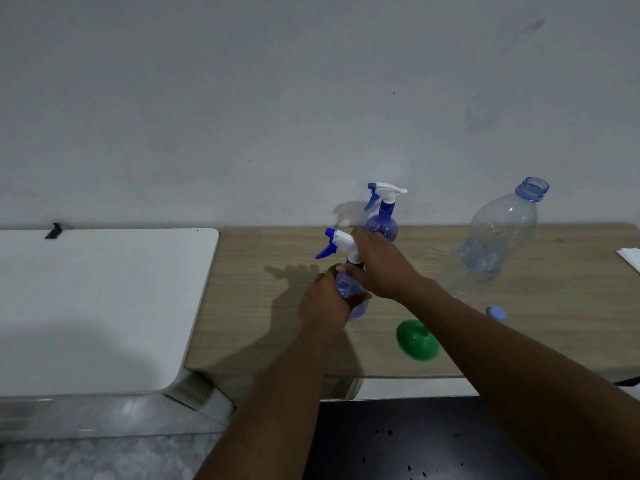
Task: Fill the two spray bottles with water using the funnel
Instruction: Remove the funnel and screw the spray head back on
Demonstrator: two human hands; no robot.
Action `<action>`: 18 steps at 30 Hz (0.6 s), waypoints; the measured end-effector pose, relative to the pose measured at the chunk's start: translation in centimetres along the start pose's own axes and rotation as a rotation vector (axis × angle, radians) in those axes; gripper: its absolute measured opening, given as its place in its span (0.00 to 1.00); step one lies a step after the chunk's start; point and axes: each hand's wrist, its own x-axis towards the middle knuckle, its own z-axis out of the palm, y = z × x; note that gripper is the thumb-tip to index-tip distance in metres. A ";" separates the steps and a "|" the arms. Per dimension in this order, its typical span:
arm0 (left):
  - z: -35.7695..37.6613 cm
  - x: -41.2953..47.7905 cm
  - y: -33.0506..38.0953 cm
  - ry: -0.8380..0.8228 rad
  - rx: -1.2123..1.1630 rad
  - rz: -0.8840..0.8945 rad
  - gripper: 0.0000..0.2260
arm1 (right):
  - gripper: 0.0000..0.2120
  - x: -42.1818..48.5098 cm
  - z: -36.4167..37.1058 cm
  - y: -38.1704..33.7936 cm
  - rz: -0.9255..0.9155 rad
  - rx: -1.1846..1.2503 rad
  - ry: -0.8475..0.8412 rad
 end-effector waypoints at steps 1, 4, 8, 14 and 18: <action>0.0 0.0 0.0 0.005 0.003 -0.005 0.21 | 0.23 -0.1 0.1 0.1 -0.019 -0.012 0.018; 0.1 0.4 -0.1 -0.014 0.010 0.001 0.21 | 0.21 -0.3 0.0 0.4 -0.042 0.005 0.010; 0.0 0.2 0.3 -0.060 0.015 -0.007 0.22 | 0.22 -0.1 0.0 0.2 -0.009 -0.028 0.012; -0.1 0.0 0.2 -0.032 -0.007 0.003 0.21 | 0.19 -0.6 0.2 0.5 -0.047 0.012 0.033; 0.0 -0.2 0.3 -0.065 0.031 -0.012 0.18 | 0.23 -0.2 0.2 0.3 -0.006 -0.064 0.054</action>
